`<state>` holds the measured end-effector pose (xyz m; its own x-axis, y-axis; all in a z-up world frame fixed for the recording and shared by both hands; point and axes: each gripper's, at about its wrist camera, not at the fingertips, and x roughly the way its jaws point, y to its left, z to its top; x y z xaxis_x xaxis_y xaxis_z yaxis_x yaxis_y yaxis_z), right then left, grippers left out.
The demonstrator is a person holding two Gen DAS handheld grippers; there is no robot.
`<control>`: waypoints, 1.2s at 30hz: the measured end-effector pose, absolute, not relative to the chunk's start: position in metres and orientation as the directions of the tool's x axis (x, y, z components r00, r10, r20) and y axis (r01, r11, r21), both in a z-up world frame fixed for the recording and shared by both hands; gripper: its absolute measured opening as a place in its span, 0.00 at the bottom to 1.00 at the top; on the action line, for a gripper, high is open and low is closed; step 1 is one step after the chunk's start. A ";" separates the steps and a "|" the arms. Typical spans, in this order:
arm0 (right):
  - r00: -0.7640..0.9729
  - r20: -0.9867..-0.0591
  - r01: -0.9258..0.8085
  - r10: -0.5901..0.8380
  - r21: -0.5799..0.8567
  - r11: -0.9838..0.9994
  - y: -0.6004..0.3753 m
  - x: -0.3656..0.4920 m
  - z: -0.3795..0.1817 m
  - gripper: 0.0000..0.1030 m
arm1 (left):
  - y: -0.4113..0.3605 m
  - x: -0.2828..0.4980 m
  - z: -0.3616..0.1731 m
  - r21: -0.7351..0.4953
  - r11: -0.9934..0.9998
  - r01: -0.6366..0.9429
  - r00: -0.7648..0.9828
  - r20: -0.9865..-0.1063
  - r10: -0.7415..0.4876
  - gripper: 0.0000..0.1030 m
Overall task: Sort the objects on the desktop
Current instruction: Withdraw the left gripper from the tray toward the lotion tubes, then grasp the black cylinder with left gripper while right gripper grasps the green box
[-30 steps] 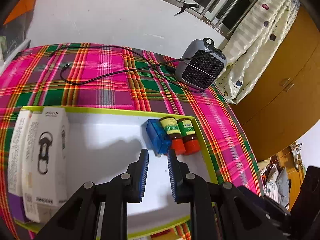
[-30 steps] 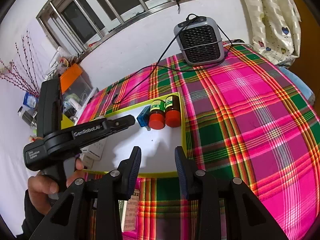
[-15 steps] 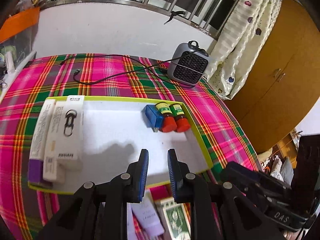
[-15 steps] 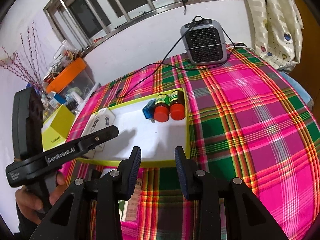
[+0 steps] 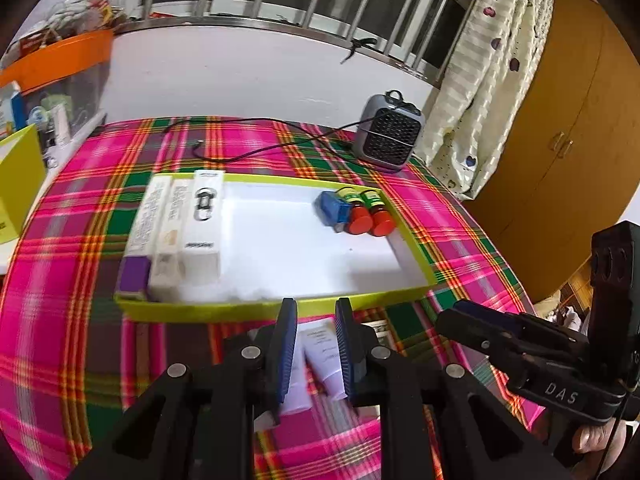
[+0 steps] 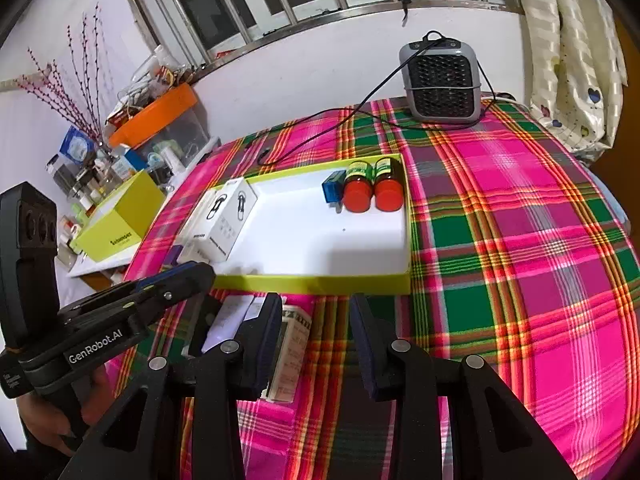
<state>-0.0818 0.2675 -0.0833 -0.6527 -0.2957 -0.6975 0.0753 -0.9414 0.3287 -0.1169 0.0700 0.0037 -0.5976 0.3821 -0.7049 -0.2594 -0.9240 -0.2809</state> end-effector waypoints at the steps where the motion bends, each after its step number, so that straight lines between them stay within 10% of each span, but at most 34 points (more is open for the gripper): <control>1: -0.651 -0.699 0.078 -0.298 0.329 -0.941 0.266 -0.081 -0.084 0.35 | 0.066 -0.115 0.003 -0.283 -0.926 -0.251 -0.601 -0.704 0.378 0.19; 36: -0.594 -0.749 0.154 -0.295 0.254 -0.955 0.212 -0.070 -0.104 0.36 | 0.031 -0.090 -0.033 -0.288 -0.940 -0.185 -0.576 -0.743 0.341 0.34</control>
